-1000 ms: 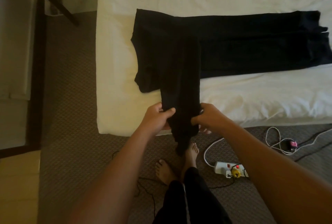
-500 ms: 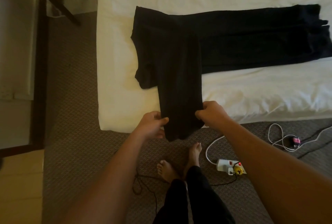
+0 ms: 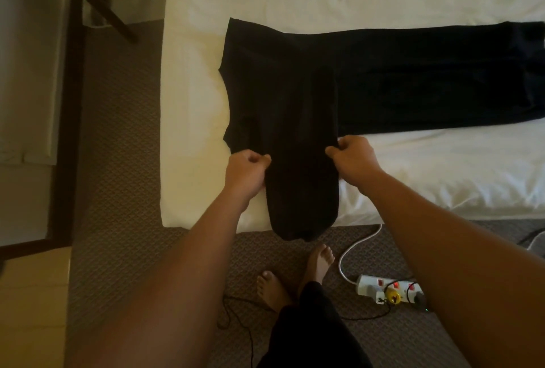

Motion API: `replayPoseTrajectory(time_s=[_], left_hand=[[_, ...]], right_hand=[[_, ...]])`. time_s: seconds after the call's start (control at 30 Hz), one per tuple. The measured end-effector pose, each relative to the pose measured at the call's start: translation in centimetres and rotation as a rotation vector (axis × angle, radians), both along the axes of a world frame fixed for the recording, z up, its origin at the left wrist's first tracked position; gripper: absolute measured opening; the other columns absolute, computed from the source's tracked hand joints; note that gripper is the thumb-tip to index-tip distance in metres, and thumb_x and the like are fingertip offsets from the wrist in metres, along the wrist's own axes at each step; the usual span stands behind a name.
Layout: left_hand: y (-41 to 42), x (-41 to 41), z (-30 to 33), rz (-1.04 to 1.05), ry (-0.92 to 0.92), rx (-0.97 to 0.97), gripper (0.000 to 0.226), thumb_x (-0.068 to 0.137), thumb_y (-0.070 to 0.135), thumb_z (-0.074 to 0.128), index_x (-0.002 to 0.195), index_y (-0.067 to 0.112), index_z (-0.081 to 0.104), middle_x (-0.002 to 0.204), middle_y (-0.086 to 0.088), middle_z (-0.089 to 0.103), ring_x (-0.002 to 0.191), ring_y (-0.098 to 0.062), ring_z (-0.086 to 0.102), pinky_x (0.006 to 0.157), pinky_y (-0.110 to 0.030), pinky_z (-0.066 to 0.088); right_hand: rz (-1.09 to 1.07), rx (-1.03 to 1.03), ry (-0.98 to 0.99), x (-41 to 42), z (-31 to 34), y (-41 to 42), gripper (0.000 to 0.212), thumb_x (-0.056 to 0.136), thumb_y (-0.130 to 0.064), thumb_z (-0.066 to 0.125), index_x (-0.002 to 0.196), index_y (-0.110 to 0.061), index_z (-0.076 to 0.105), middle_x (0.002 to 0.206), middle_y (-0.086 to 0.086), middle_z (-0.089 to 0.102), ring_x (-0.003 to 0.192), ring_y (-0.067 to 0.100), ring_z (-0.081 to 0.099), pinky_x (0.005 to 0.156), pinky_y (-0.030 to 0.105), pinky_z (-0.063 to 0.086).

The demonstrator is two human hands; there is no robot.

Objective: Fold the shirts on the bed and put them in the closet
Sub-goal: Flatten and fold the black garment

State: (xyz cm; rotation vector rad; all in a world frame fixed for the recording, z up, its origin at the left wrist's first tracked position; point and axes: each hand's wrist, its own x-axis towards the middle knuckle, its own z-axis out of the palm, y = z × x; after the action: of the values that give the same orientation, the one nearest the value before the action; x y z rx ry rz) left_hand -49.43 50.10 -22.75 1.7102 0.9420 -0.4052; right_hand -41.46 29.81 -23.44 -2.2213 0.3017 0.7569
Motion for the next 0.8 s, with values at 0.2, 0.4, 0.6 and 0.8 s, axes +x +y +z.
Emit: replayPoseTrajectory(time_s=[0.2, 0.4, 0.6, 0.8], left_hand=[[0.1, 0.7, 0.5, -0.134, 0.117, 0.055, 0.028, 0.099, 0.025, 0.063, 0.074, 0.013, 0.059, 0.068, -0.009, 0.064, 0.058, -0.024, 0.064, 0.064, -0.039, 0.056], [1.5, 6.1, 2.5, -0.217, 0.008, 0.462, 0.031, 0.098, 0.036, 0.058, 0.073, 0.018, 0.054, 0.069, -0.002, 0.055, 0.061, -0.018, 0.053, 0.054, -0.028, 0.031], [2.7, 12.7, 1.8, -0.142, 0.038, 0.447, 0.036, 0.101, 0.045, 0.055, 0.083, 0.014, 0.051, 0.072, 0.001, 0.054, 0.062, -0.017, 0.053, 0.053, -0.029, 0.031], [4.2, 15.5, 1.1, -0.148, 0.166, 0.323, 0.027, 0.1, 0.034, 0.06, 0.083, 0.013, 0.056, 0.069, -0.005, 0.052, 0.07, -0.026, 0.061, 0.053, -0.031, 0.033]], right_hand=[[0.104, -0.162, -0.018, 1.9, 1.2, 0.2, 0.022, 0.09, -0.03, 0.061, 0.085, -0.009, 0.063, 0.077, 0.01, 0.067, 0.072, 0.028, 0.068, 0.073, 0.047, 0.061], [0.076, -0.186, -0.141, 7.6, 1.2, 2.0, 0.029, 0.095, -0.04, 0.059, 0.085, -0.012, 0.061, 0.076, 0.006, 0.064, 0.066, 0.024, 0.064, 0.069, 0.043, 0.059], [0.074, -0.175, -0.175, 11.1, 0.2, 3.2, 0.026, 0.098, -0.042, 0.058, 0.085, -0.019, 0.06, 0.075, 0.004, 0.063, 0.065, 0.023, 0.064, 0.063, 0.038, 0.056], [0.051, -0.098, -0.12, 12.5, 0.3, 3.6, 0.022, 0.101, -0.035, 0.058, 0.094, -0.015, 0.062, 0.082, 0.013, 0.067, 0.074, 0.033, 0.068, 0.072, 0.047, 0.06]])
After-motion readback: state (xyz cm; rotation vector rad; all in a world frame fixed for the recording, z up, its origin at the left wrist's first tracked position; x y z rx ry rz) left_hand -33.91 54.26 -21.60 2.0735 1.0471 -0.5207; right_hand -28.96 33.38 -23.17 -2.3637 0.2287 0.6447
